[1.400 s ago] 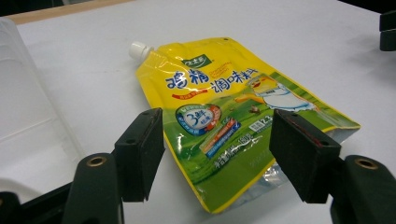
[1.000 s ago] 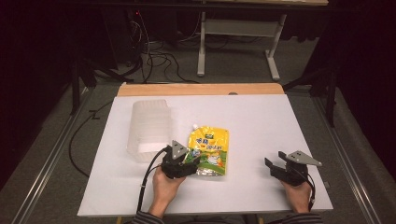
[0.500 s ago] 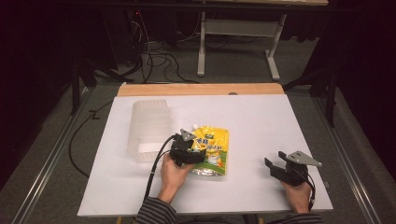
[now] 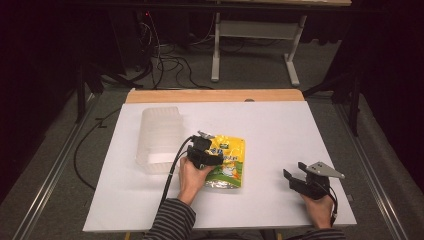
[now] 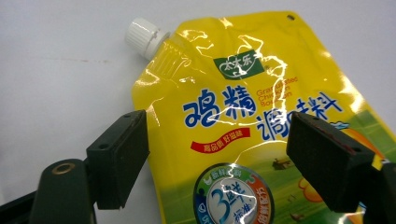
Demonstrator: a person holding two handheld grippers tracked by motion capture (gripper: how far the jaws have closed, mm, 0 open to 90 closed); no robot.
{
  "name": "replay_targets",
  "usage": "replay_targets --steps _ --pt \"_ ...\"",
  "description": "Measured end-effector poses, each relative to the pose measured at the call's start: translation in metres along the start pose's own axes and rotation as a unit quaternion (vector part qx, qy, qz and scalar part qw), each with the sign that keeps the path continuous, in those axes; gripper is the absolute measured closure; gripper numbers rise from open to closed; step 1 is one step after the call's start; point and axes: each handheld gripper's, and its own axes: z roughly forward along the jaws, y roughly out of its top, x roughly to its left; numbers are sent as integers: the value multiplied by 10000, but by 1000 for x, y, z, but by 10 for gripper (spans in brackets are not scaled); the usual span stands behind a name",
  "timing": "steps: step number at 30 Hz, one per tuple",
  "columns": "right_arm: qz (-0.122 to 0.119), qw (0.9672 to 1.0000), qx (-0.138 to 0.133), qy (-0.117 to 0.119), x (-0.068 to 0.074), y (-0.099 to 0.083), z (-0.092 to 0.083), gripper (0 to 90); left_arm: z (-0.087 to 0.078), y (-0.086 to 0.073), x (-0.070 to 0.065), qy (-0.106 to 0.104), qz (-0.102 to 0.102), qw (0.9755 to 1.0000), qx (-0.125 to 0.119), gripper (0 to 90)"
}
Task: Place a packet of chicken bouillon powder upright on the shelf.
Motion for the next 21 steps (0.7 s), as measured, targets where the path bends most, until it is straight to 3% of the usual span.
replay_targets --steps 3,8,14,19,20,21 --pt "-4 10000 3 1 0 0 0 343 7 0 3 47 -130 9997 202 195" --pt "-18 10000 8 -5 0 0 0 343 10 1 0 51 -88 9994 331 191" --pt "-26 10000 28 -16 0 0 1 343 11 -1 -4 91 60 9997 223 237" --pt "-44 10000 48 -33 1 0 1 343 8 -1 -6 113 214 9995 202 424" --pt "-68 10000 44 -34 1 0 1 343 8 -1 -6 84 239 9995 210 525" --pt "-68 10000 44 -34 1 0 1 343 7 -2 -7 49 274 9994 204 525"
